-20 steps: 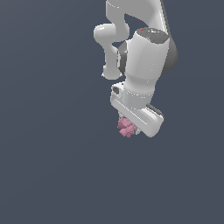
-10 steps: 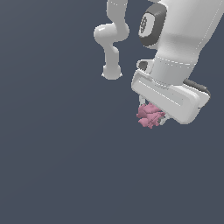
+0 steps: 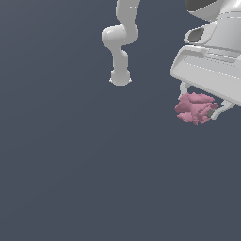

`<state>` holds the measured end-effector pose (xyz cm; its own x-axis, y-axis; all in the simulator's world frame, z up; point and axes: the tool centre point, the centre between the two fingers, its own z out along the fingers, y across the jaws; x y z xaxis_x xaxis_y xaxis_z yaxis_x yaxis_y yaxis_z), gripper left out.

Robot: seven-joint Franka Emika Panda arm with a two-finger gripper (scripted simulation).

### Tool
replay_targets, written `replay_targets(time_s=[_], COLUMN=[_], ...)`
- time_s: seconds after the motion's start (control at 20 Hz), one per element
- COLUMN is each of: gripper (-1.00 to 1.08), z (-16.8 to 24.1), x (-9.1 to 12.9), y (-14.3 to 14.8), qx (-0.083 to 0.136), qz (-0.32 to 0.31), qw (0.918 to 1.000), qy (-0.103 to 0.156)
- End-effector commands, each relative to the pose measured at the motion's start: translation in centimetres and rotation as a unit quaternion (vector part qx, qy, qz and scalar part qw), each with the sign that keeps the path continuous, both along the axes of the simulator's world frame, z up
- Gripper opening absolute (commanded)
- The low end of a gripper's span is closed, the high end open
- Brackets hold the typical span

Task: Pick up the object and move it to a goal position.

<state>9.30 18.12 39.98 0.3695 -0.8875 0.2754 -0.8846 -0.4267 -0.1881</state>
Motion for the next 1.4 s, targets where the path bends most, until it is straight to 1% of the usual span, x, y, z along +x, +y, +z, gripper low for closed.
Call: replay_targets(time_s=[0.0,0.35,0.7,1.35], gripper=[-1.0,-1.0,-1.0,-1.0], z=[1.5,4.7,6.9,8.6], x=[0.2,0.8,1.3,1.7], y=[1.1,3.6,5.3,6.6], qx=[-0.003,-0.008,-0.012,-0.015], qz=[-0.012,-0.034,-0.049,-0.061], qw=[0.9999,0.9992,0.9982,0.9973], qy=[-0.007,-0.021,-0.03,-0.037])
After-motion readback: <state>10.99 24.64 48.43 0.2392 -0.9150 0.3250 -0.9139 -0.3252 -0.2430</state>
